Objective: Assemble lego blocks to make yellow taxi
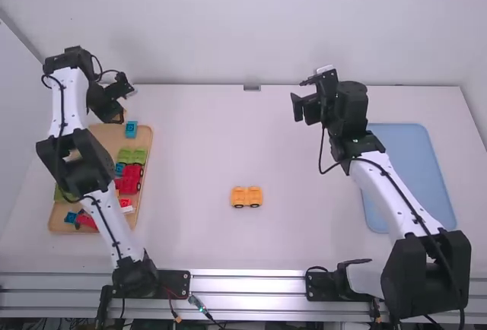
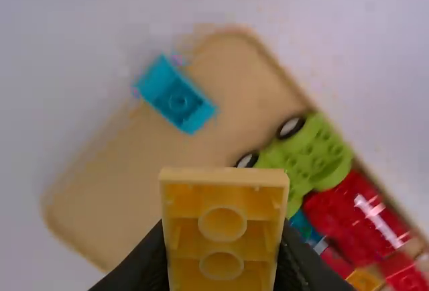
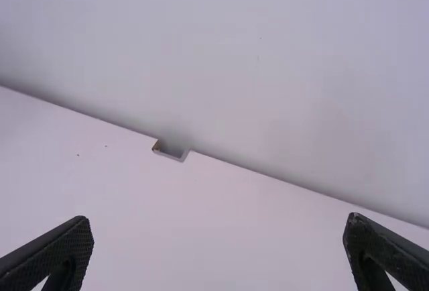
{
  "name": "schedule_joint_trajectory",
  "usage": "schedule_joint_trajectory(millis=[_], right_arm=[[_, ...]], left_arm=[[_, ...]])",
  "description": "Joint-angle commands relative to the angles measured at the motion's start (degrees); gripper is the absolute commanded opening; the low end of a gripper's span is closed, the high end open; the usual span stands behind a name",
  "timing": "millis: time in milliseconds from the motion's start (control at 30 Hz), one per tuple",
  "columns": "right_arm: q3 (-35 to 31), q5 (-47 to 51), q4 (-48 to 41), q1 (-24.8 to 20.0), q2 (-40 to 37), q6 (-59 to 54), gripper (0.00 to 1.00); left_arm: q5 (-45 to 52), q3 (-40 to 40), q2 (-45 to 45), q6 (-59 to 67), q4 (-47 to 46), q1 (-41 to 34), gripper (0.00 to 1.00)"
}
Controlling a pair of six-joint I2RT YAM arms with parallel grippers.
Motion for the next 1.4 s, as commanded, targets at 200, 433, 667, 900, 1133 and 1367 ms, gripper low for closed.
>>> schedule_joint_trajectory(millis=[200,433,667,900,1133,1367], right_arm=[[2.14,-0.55,0.55,0.22,-1.20,0.31,0.99],[2.14,-5.73,0.22,0.15,-1.14,0.31,0.99],[2.14,-9.33,1.25,0.17,2.25,0.31,0.99],[2.14,-16.79,6.12,0.15,6.80,0.33,0.99],[2.14,-27.96,7.45,0.17,8.57,0.31,0.99],[2.14,-42.03,7.63,0.15,8.57,-3.58,0.99]], left_arm=[[14.34,5.03,0.35,-9.16,-5.57,-6.16,0.02],[33.51,2.38,-0.33,4.07,-11.21,-9.14,0.02],[40.39,-3.61,-2.69,13.33,-14.01,-9.14,0.02],[44.94,-16.20,-7.82,25.38,-12.68,-12.70,0.02],[42.86,-35.19,-18.78,12.35,10.99,-19.96,0.02],[52.89,-46.31,-23.80,5.03,29.86,-25.31,0.02]])
